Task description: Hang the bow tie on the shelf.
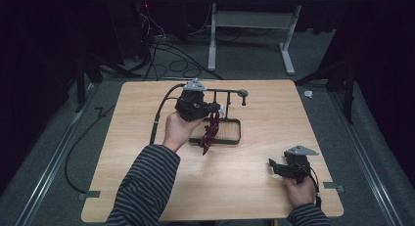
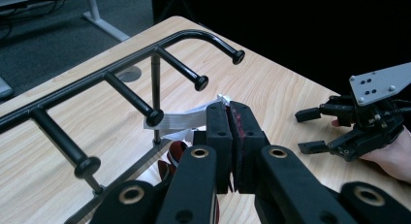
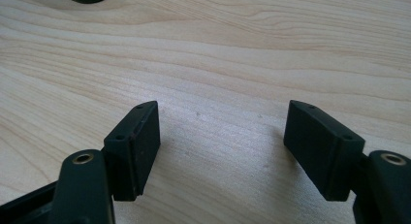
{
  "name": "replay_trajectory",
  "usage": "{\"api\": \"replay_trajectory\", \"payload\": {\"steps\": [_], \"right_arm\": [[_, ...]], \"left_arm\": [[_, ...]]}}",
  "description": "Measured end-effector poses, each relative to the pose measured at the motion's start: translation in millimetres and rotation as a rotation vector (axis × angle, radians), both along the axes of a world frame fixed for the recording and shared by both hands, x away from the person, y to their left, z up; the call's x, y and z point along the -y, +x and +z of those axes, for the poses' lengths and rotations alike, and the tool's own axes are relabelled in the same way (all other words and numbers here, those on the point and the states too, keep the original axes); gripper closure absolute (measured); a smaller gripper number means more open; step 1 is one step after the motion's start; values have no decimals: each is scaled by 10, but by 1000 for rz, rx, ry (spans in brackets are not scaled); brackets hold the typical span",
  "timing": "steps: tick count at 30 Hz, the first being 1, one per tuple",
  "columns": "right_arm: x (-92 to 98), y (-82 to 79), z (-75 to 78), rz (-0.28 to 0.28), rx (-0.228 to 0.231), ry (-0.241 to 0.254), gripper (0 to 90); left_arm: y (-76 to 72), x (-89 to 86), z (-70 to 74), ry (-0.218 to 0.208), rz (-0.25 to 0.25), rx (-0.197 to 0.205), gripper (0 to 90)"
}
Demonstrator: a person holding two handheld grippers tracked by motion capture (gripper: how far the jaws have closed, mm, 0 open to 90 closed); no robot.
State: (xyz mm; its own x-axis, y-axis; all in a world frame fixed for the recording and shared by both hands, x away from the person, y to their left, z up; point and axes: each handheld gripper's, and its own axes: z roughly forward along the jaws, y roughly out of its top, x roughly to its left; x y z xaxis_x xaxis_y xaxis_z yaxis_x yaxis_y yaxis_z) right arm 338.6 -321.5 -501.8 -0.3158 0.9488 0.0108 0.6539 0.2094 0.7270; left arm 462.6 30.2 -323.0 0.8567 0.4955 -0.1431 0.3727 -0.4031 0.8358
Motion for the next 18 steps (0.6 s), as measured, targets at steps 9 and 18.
{"api": "replay_trajectory", "payload": {"steps": [9,18], "right_arm": [[1,0,0,0,0,1,301],[1,0,0,0,0,1,301]], "left_arm": [[97,33,32,5,9,-1,881],[219,31,53,19,39,5,880]]}}
